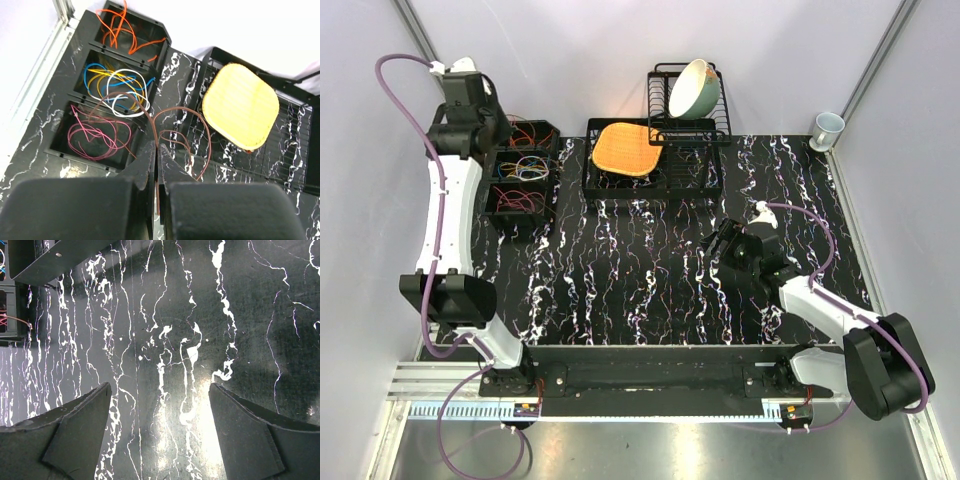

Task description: Untangle the cables

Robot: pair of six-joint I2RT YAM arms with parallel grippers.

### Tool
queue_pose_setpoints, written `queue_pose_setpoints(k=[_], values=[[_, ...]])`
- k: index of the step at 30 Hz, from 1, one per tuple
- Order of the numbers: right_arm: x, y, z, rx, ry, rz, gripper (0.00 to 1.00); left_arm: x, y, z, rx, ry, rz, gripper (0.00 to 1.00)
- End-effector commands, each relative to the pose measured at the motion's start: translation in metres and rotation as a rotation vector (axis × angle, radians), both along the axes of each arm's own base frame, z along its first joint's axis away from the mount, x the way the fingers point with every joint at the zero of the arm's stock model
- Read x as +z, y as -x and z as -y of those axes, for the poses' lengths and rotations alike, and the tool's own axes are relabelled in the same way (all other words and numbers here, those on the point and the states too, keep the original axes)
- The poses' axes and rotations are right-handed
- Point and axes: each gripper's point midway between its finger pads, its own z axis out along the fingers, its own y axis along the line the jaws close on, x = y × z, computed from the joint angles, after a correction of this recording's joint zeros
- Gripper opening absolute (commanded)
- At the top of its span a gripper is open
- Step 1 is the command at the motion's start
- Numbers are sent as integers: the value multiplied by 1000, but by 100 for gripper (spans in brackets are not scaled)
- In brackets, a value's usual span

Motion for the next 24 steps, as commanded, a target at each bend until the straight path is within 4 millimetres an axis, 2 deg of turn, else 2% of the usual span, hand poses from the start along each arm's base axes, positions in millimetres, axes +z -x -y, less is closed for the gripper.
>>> queue_pose_setpoints(k=[1, 5, 12, 16, 24], values=[[21, -13, -3, 1, -16, 56, 85, 34, -2, -18, 7, -15, 89, 0], [22, -13, -4, 4, -16, 56, 85, 49, -1, -38, 43, -19, 125, 0], [21, -14, -4, 4, -15, 54, 85, 60, 4, -55, 66, -28, 148, 0], [21, -14, -5, 6, -13, 51, 85, 50, 3, -58, 71, -31, 123, 0], [21, -14, -5, 6, -14, 49, 85, 14, -9, -55, 51, 2, 64, 0]])
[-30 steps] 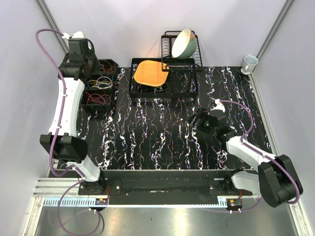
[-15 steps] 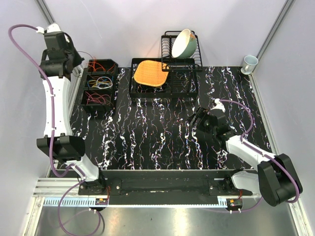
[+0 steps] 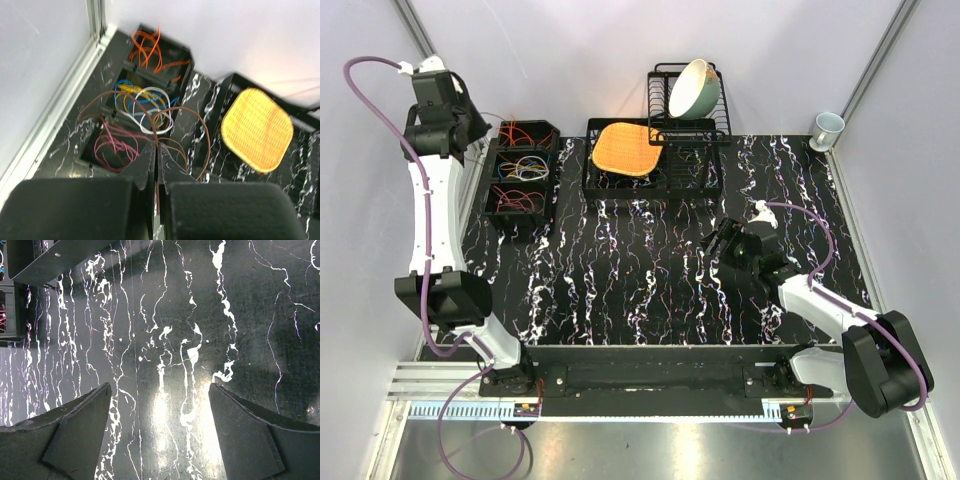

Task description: Untangle the cables

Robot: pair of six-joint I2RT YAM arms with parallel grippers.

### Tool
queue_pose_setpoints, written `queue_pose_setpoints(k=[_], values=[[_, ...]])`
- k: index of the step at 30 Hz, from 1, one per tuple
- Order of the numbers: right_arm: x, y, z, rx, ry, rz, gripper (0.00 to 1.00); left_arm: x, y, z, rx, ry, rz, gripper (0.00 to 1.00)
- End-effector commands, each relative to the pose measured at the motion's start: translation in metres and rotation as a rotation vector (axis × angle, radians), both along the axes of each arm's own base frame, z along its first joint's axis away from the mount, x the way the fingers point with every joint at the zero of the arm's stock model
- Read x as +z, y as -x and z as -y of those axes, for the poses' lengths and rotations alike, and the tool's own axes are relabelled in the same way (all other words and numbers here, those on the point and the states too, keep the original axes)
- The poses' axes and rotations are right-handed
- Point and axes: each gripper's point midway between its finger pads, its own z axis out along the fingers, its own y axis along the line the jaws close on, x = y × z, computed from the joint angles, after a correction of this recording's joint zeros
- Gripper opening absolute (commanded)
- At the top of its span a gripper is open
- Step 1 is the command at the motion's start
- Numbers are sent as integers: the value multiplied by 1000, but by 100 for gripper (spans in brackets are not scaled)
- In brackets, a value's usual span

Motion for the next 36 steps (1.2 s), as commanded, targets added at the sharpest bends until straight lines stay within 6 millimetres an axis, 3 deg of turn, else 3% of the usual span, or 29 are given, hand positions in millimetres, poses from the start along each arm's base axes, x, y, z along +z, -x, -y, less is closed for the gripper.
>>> queue_pose_setpoints(k=[1, 6, 13, 18, 24, 31, 36], values=[[21, -12, -4, 6, -16, 52, 85, -7, -12, 3, -34, 10, 13, 0], [20, -12, -4, 7, -15, 51, 85, -24, -11, 6, -35, 32, -12, 0], [19, -12, -4, 8, -13, 48, 85, -79, -2, 1, -3, 34, -99, 0], [20, -12, -4, 6, -13, 50, 85, -104, -4, -12, 49, -4, -153, 0], [21, -13, -4, 6, -13, 50, 85, -110, -9, -24, 105, -28, -168, 0], [20, -13, -4, 7, -13, 48, 85, -98, -19, -45, 174, -117, -179, 0], [20, -13, -4, 6, -13, 49, 85, -110, -26, -58, 217, -167, -218, 0]])
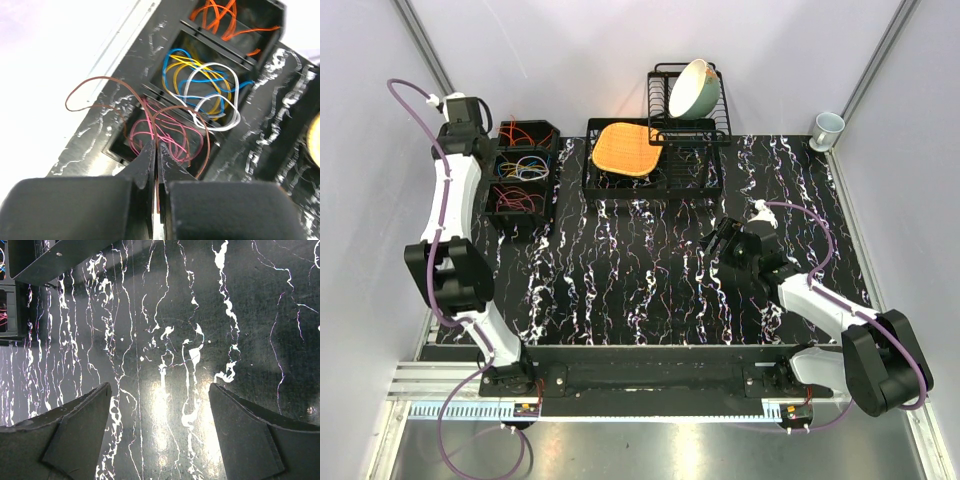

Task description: Untangle the cables

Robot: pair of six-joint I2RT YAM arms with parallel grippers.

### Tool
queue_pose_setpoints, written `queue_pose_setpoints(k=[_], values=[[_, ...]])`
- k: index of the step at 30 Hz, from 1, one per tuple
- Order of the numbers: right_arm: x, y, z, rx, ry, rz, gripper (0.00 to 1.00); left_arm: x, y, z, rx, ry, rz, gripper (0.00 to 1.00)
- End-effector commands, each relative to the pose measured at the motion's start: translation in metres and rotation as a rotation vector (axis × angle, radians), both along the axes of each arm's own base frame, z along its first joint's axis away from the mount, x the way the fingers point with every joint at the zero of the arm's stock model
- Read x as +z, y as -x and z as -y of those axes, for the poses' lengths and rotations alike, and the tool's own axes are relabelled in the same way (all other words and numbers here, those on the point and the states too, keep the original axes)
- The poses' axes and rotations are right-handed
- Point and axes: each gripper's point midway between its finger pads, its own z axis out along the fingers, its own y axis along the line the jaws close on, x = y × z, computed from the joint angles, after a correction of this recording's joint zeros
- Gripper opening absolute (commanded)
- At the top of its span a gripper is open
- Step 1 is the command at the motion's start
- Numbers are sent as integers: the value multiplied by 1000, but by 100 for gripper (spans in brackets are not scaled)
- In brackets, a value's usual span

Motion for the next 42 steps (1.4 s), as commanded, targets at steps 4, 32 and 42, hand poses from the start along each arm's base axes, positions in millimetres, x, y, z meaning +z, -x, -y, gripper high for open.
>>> queue_pose_setpoints(k=[4, 32, 42], values=[[20, -12, -3, 2, -10, 49, 85, -5, -14, -19, 49, -74, -12, 0], [19, -12, -3, 4, -9, 46, 84, -109, -17, 81, -108, 329, -56, 0], [19, -12, -3, 4, -9, 48, 85, -111, -12, 31, 26, 263, -50, 0]])
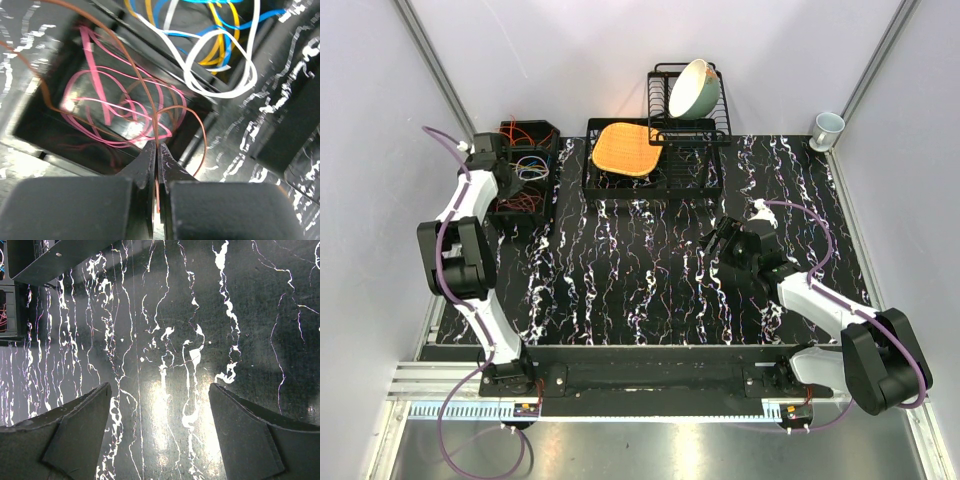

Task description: Untangle the cables

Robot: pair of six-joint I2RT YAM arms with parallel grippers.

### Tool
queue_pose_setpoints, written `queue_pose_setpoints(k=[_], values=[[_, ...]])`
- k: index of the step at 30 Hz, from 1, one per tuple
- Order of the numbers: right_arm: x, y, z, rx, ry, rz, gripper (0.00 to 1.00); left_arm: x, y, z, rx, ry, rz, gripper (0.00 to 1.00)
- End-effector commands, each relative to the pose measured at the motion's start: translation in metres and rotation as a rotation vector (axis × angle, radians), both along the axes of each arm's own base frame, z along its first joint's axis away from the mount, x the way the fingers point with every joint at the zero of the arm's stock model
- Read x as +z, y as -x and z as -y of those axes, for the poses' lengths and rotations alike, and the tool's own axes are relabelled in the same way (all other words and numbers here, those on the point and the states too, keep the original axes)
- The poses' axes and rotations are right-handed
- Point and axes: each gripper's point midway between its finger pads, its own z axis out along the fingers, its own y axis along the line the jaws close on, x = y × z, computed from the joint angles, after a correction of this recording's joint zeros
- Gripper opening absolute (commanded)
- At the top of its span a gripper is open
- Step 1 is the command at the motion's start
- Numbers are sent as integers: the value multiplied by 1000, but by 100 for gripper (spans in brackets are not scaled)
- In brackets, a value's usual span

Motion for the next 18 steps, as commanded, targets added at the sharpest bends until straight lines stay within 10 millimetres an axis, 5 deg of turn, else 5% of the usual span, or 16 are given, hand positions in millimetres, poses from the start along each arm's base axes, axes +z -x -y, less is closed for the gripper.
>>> queue_pose_setpoints(k=[1, 18], values=[[19, -11, -3, 5, -10, 53, 84, 20, -8, -21, 57, -41, 68, 0], [19, -11, -3, 5, -10, 53, 84, -21, -27, -35, 71, -66, -19, 0]])
